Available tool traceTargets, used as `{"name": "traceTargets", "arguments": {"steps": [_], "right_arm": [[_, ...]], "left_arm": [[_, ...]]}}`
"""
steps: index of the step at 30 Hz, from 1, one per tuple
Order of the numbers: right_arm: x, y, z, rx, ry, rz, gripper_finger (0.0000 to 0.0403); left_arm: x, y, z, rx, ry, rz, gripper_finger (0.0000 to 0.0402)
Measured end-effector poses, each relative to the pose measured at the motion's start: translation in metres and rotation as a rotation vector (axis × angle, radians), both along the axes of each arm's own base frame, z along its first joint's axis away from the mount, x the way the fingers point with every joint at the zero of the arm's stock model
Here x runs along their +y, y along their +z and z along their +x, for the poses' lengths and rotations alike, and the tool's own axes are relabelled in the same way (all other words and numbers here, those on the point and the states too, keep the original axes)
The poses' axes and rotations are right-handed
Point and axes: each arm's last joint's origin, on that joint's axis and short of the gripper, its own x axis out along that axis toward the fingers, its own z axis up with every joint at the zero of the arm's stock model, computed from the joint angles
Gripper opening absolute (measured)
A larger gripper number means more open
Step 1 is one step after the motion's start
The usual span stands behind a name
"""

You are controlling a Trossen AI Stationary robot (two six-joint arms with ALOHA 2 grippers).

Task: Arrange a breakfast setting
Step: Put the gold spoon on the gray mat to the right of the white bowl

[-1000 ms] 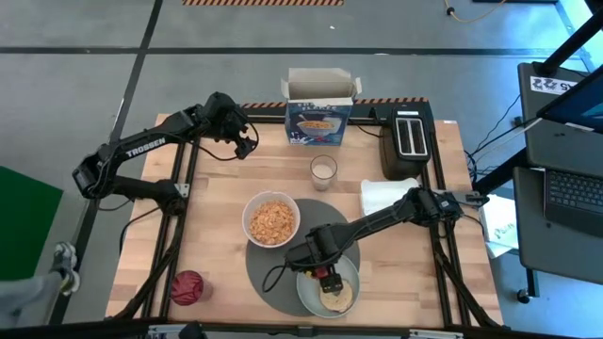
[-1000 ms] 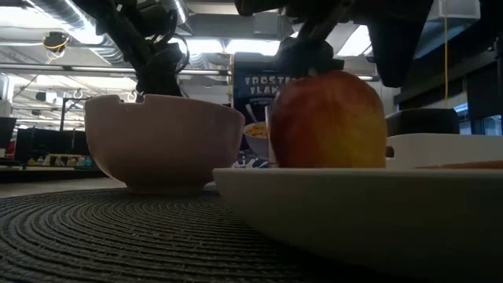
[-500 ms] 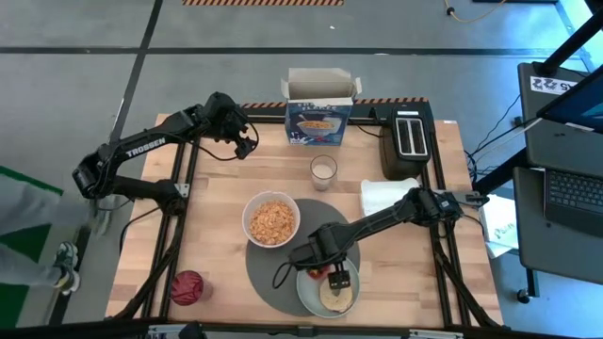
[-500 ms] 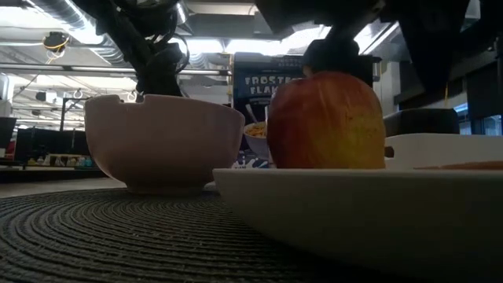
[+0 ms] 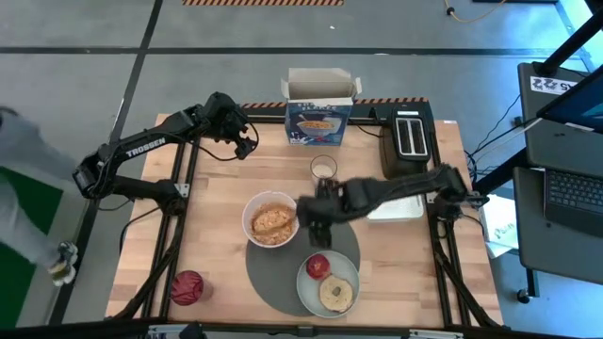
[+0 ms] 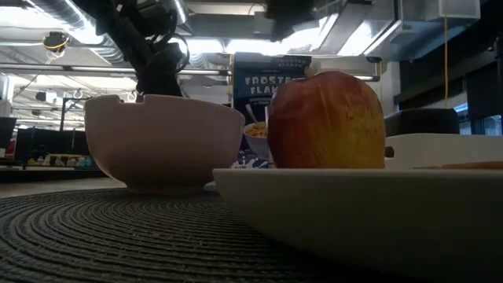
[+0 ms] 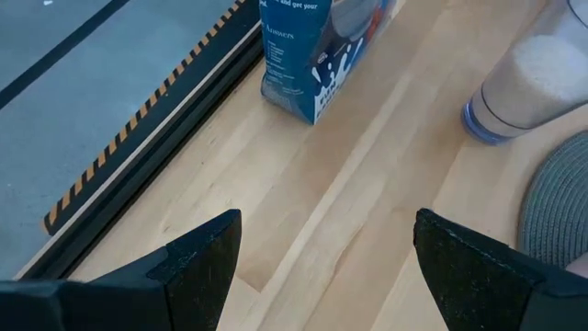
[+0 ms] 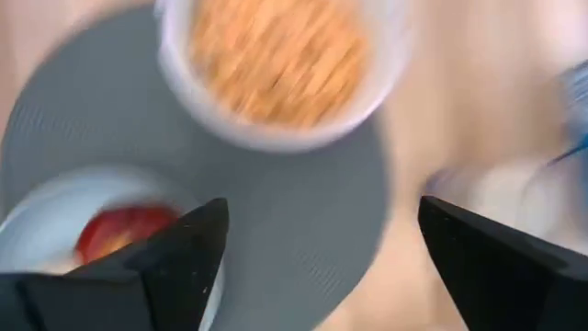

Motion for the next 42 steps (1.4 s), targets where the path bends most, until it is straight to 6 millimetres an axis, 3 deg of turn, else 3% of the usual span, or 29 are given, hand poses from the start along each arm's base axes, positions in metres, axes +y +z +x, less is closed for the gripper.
{"name": "traceTargets", "arguments": {"steps": [4,10,16,22,27,31,37,39,42], "right_arm": [[-0.029,0.014,0.002,-0.066,0.019,-0.104,0.0316],[-0.066,0.015,0.005,-0.015,0.214,-0.212,0.0273],[-0.093,0.035,0.002,-0.114,0.443,-0.259,0.0245],[-0.139,0.057,-0.016,-0.160,0.495,-0.317,0.0233],[-0.175,0.071,-0.029,-0.330,0.594,-0.197,0.0233],[-0.192,0.072,-0.035,-0.436,0.700,-0.047,0.0233],[-0.190,0.055,-0.036,-0.543,0.835,0.127,0.0233],[-0.188,0.045,-0.038,-0.574,0.855,0.168,0.0233],[-0.186,0.030,-0.046,-0.594,0.838,0.194,0.0233]], "left_arm": [[-0.005,-0.004,-0.002,-0.003,-0.017,-0.108,0.0309],[-0.027,0.000,-0.014,-0.020,-0.129,-0.548,0.0309],[-0.057,0.045,-0.028,-0.152,-0.209,-0.812,0.0309],[-0.093,0.090,-0.058,-0.098,-0.071,-0.946,0.0309],[-0.125,0.111,-0.079,-0.027,0.073,-1.000,0.0309],[-0.144,0.125,-0.087,-0.147,0.143,-1.044,0.0309],[-0.166,0.153,-0.069,-0.466,0.091,-1.034,0.0309],[-0.178,0.151,-0.054,-0.450,0.071,-1.049,0.0309],[-0.204,0.134,-0.034,-0.245,0.079,-1.121,0.0309]]}}
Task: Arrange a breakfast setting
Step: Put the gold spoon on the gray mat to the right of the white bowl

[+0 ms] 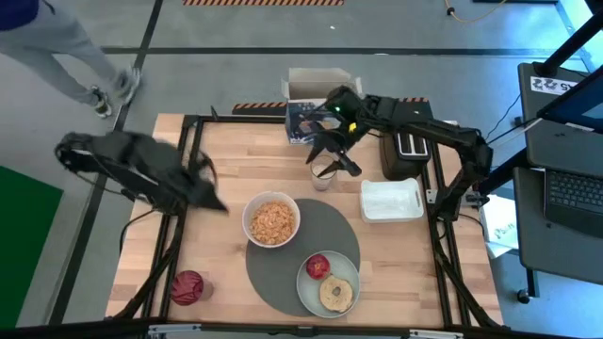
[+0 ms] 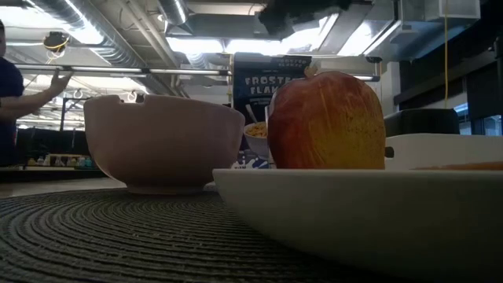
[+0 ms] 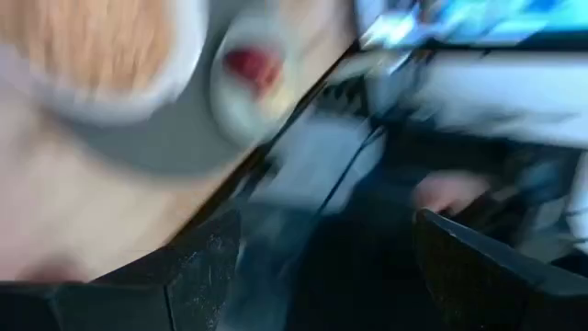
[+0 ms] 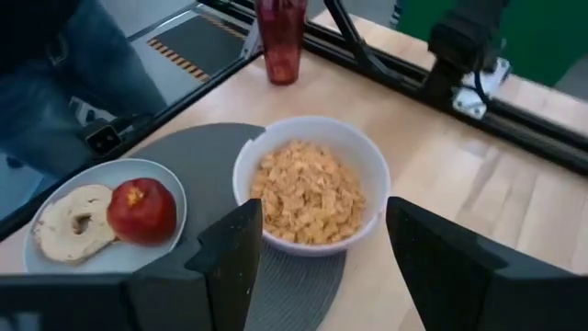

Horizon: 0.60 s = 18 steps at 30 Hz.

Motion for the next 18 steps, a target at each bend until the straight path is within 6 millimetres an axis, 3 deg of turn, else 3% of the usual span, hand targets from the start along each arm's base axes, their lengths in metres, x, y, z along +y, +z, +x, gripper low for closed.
{"name": "traceTargets", "arguments": {"steps": [4,10,18], "right_arm": [[0.006,-0.014,-0.017,-0.009,-0.036,0.036,0.0233],[0.012,-0.020,-0.038,-0.055,-0.143,0.024,0.0233],[0.011,-0.010,-0.041,-0.153,-0.251,-0.001,0.0233]], "left_arm": [[-0.038,-0.017,0.014,0.221,-0.113,-0.133,0.0309],[-0.085,-0.020,0.001,0.487,-0.235,-0.390,0.0309],[-0.122,-0.034,-0.022,0.774,-0.327,-0.381,0.0309]]}}
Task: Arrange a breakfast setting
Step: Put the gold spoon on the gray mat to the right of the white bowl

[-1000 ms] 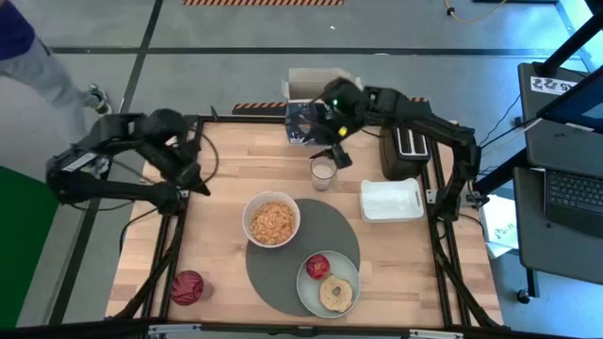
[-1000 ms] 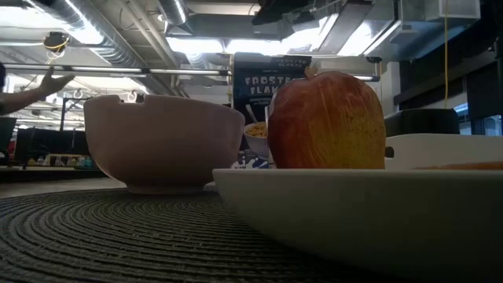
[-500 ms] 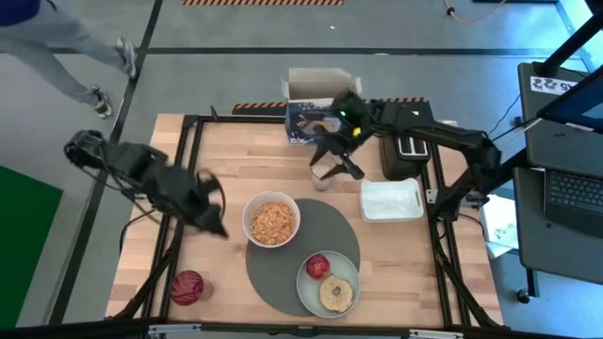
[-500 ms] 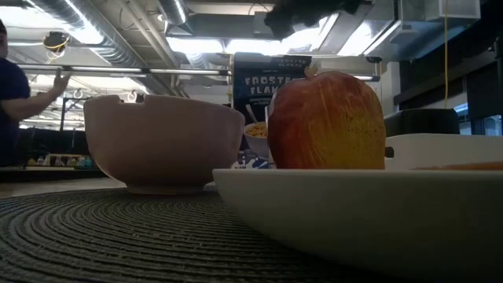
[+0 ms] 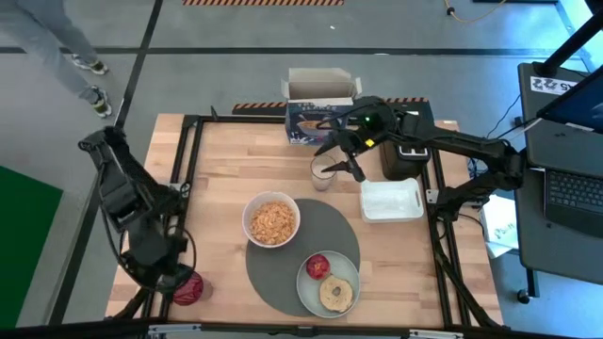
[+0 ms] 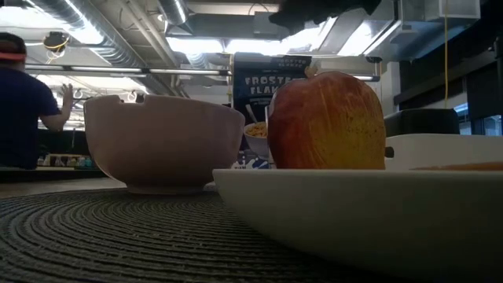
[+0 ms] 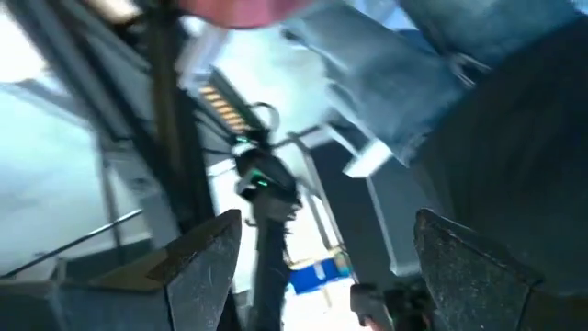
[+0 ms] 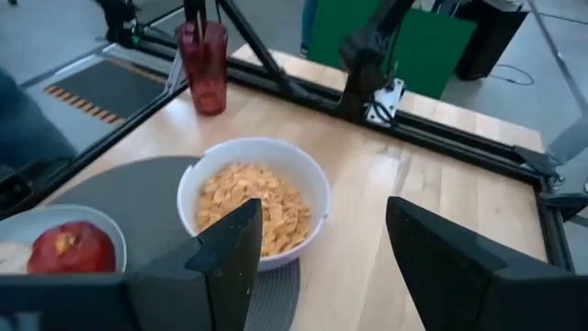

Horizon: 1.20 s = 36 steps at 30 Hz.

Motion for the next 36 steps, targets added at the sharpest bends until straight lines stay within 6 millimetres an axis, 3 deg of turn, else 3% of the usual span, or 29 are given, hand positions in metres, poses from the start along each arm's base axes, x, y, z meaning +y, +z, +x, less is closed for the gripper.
{"name": "traceTargets", "arguments": {"steps": [4,9,22,29,36], "right_arm": [[0.000,0.004,0.002,-0.034,-0.014,0.010,0.0233],[0.002,0.005,0.004,-0.045,-0.049,-0.005,0.0233],[0.025,0.005,0.010,-0.030,-0.009,0.001,0.0233],[0.028,0.000,0.009,0.022,-0.005,0.010,0.0233],[0.027,-0.001,0.009,0.032,-0.033,-0.002,0.0233]], "left_arm": [[-0.005,-0.017,-0.002,0.058,-0.035,0.028,0.0309],[-0.013,-0.044,0.004,0.008,-0.067,-0.024,0.0309],[-0.015,-0.104,0.003,0.047,-0.150,-0.021,0.0309],[-0.015,-0.116,0.003,0.029,-0.141,-0.024,0.0306],[-0.014,-0.117,0.005,0.025,-0.131,-0.024,0.0261]]}}
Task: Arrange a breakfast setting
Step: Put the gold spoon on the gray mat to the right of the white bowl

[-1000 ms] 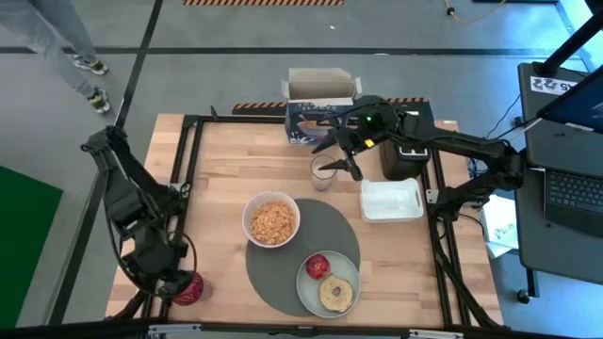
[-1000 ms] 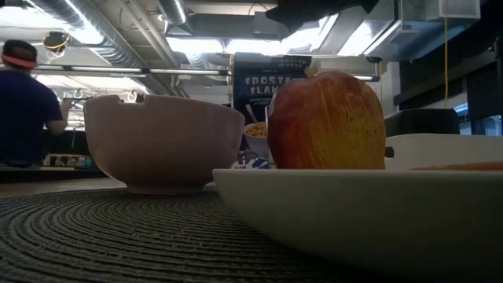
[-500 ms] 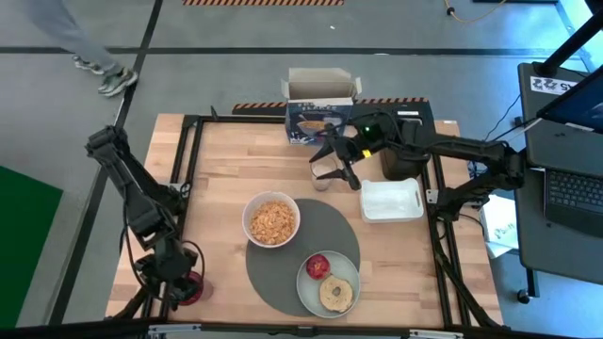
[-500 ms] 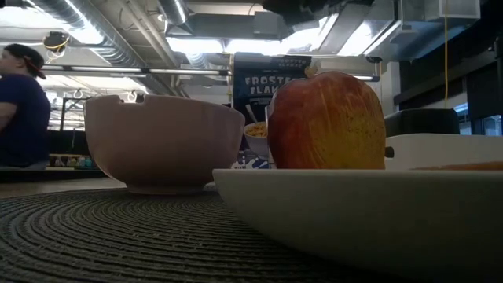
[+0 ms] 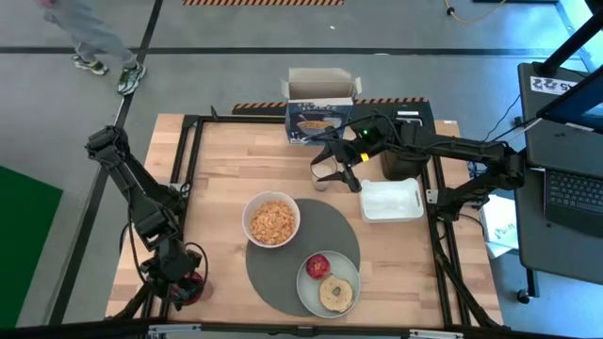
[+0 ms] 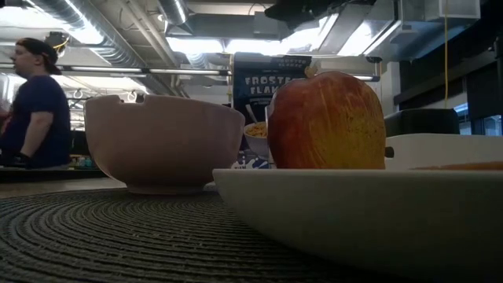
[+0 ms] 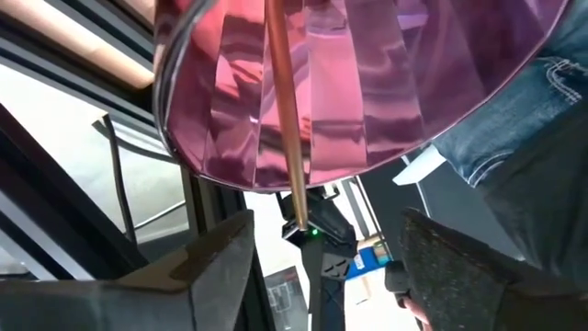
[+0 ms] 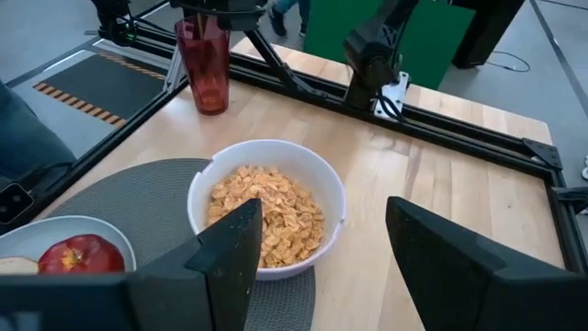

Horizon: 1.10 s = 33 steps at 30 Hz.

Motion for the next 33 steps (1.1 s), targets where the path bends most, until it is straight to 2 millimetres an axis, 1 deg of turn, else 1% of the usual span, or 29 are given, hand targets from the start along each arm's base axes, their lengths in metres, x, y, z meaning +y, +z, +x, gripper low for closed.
{"name": "traceTargets", "arguments": {"steps": [6,11,33], "right_arm": [[-0.0001,0.0007,0.0004,-0.008,0.000,-0.002,0.0233],[-0.0001,0.0007,0.0004,-0.008,0.000,-0.002,0.0233],[-0.0001,0.0008,0.0003,-0.008,0.000,-0.003,0.0233]], "left_arm": [[0.0010,-0.0003,0.0011,0.001,0.011,0.005,0.0218],[0.0012,-0.0005,0.0010,0.004,0.015,0.009,0.0203],[0.0009,-0.0002,0.0000,0.021,-0.013,-0.009,0.0199]]}}
